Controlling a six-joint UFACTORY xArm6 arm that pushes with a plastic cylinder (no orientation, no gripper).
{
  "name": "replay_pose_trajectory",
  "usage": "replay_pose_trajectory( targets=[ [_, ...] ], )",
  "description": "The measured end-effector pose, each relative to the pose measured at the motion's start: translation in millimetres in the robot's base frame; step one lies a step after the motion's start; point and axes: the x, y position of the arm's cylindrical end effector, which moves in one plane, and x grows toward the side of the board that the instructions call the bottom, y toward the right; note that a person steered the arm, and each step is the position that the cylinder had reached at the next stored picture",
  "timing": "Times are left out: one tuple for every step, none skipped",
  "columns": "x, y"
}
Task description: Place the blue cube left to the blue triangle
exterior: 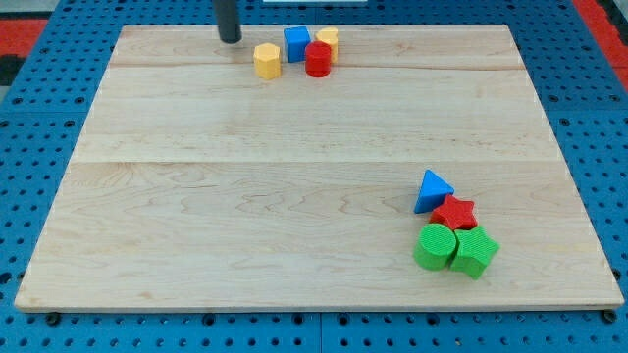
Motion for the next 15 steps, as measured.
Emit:
replay_pose_trajectory(
  targets=[
    [-8.9,50.3],
    [10.1,79.6],
    [39.6,79.6],
    [67.9,86.9],
    [86.0,106.1],
    [107.1,129.1],
    [129.3,149.8],
    [146.8,168.3],
    [176.9,178.9],
    [226.1,150.9],
    [230.8,99.5],
    [230.7,60.2],
    [247.2,91.0],
    [247.9,142.6],
    [271.6,167.3]
  ],
)
